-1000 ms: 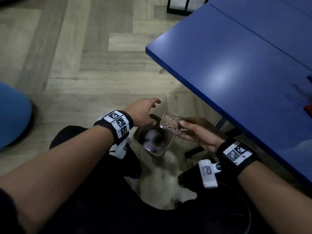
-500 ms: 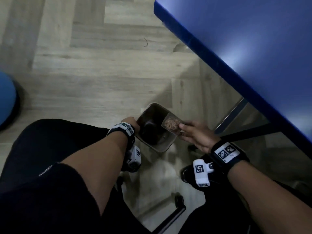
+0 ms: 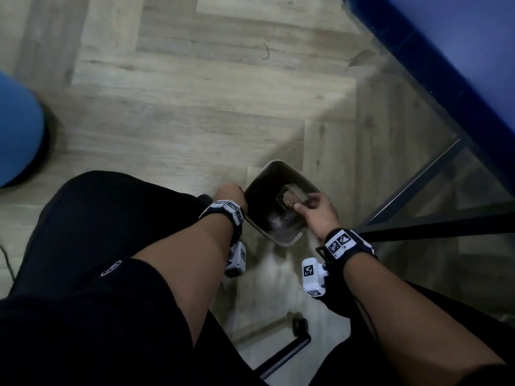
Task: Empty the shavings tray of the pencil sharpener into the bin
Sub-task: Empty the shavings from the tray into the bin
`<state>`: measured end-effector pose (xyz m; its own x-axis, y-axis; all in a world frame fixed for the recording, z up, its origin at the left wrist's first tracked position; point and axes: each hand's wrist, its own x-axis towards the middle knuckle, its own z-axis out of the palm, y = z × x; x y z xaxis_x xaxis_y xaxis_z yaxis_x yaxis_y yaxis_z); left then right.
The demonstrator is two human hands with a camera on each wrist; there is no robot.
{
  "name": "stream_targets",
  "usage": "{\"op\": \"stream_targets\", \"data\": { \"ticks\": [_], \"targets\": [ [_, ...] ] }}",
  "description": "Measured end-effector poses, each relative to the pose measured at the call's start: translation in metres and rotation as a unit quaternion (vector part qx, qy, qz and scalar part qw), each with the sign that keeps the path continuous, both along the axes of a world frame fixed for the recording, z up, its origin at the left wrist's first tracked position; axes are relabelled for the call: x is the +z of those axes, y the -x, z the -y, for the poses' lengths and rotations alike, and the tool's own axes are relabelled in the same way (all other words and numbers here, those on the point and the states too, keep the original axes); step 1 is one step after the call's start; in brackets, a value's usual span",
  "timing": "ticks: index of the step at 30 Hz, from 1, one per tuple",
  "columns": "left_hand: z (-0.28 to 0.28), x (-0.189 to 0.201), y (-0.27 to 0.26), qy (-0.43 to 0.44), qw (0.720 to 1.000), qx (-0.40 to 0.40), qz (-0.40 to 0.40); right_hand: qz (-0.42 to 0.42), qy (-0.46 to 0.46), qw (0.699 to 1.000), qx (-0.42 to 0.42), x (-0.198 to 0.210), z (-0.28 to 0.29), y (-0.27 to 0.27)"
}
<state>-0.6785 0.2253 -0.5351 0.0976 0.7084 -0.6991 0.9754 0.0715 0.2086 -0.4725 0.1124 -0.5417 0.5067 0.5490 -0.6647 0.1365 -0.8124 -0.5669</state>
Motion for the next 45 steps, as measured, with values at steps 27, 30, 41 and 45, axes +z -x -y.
{"op": "stream_targets", "data": {
  "ticks": [27,30,41,45],
  "targets": [
    [-0.006,-0.002,0.002,-0.01,0.999,-0.048,0.01,0.238,-0.072,0.949,0.196,0.005,0.008,0.035],
    [-0.006,-0.002,0.003,-0.016,0.999,-0.05,0.011,0.241,-0.076,0.946,0.201,0.005,0.008,0.034],
    [-0.007,-0.005,0.003,-0.018,0.999,-0.036,0.017,0.241,-0.066,0.942,0.224,0.006,0.007,0.037],
    [-0.006,-0.007,0.003,-0.021,0.999,-0.025,0.022,0.246,-0.048,0.932,0.261,0.007,0.007,0.04]
  ]
}}
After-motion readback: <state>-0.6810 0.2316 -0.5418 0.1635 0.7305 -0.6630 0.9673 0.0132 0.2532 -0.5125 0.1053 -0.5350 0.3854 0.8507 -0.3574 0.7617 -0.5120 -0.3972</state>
